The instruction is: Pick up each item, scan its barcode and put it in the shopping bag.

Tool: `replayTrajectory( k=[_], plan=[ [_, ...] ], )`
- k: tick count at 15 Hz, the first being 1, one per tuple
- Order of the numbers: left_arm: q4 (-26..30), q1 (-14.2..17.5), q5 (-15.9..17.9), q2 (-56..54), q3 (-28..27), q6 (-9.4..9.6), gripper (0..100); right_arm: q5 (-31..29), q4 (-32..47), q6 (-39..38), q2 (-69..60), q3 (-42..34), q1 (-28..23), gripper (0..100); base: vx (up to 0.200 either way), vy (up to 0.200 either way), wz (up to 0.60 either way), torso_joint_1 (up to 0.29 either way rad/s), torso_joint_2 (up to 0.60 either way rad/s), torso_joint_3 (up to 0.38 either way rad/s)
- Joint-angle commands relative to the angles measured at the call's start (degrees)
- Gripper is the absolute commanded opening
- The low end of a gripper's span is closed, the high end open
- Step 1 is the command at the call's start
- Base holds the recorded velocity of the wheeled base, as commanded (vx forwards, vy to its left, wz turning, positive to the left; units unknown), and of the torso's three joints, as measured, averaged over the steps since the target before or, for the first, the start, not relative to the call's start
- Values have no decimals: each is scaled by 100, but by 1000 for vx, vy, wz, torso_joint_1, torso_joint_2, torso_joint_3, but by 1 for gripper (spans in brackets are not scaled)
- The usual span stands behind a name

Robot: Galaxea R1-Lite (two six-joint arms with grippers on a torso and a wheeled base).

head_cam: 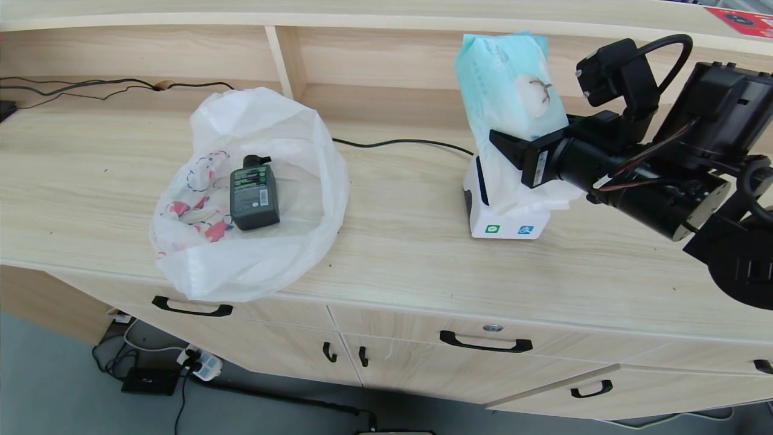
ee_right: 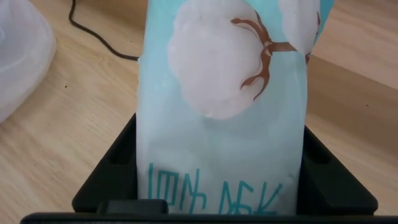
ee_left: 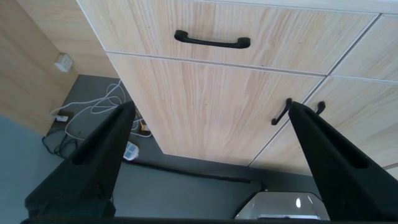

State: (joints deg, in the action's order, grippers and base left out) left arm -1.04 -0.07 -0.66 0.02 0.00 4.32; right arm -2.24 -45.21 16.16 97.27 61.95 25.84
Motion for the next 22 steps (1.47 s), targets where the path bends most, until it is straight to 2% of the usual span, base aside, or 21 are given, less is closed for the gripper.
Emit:
replayTrajectory(
  k=[1,8,11,13,14,17,19,22],
  plan=[
    [-2,-1,-4,-2,0,-1,100,5,-5,-8,-85,71,0,0,0,0,0,0,0,0],
    [-2,-1,-4,-2,0,-1,100,-31,30,10,-595,-43,26,0,0,0,0,0,0,0],
    [7,-1,-4,-2,0,-1,100,-4,21,-122,-2001,-1695,79,0,0,0,0,0,0,0],
    [7,-1,-4,-2,0,-1,100,13,13,-641,-2678,-2724,79,0,-200,0,0,2,2,0],
    [7,-1,-4,-2,0,-1,100,40,13,-782,-2871,-2917,79,0,-200,0,0,7,7,2],
    [7,-1,-4,-2,0,8,100,57,21,-1028,-2994,-2952,-150,0,0,0,0,0,0,0],
    [7,-1,-4,-2,0,-1,100,75,21,-1045,-2986,-2908,-537,0,0,0,0,0,0,0],
    [-2,-1,-4,-2,0,-142,100,136,21,-1133,-3021,-2943,-862,0,0,200,0,12,9,1]
  ],
)
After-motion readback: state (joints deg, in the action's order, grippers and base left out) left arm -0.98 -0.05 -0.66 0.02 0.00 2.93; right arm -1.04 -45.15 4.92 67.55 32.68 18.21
